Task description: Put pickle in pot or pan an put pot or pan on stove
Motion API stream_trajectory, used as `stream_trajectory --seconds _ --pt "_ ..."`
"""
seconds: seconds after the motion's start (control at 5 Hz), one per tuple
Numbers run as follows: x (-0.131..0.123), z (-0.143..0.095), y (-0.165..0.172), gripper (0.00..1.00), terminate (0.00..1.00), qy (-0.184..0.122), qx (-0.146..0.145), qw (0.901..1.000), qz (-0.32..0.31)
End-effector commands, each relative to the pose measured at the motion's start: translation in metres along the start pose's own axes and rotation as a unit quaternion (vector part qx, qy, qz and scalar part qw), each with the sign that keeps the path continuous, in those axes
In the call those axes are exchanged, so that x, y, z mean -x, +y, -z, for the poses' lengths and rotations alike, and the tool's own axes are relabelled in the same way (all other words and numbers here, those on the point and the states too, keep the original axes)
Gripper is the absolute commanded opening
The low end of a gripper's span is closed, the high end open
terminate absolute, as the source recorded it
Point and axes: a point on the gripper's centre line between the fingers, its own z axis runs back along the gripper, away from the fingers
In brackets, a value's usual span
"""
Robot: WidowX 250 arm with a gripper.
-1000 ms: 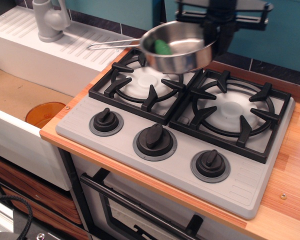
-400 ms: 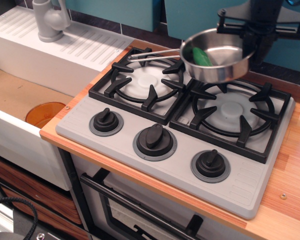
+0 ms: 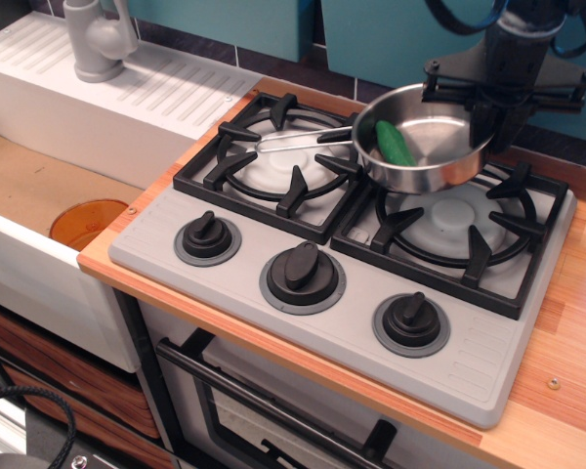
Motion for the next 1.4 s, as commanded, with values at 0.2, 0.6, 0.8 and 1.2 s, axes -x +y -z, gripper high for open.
stream_trajectory --seconds 0.2,0.6,0.8,1.2 --pt "-0.004 -0.006 -0.006 1.00 0.00 -0.030 0.006 0.9995 0.006" --pt "-0.004 -0.024 -0.006 1.00 0.00 -0.010 0.003 0.9999 0.000" --pt "-0.005 -0.037 -0.005 1.00 0.00 0.003 0.005 1.0000 -0.001" --pt "-0.004 -0.053 0.003 1.00 0.00 0.021 0.005 0.9998 0.005"
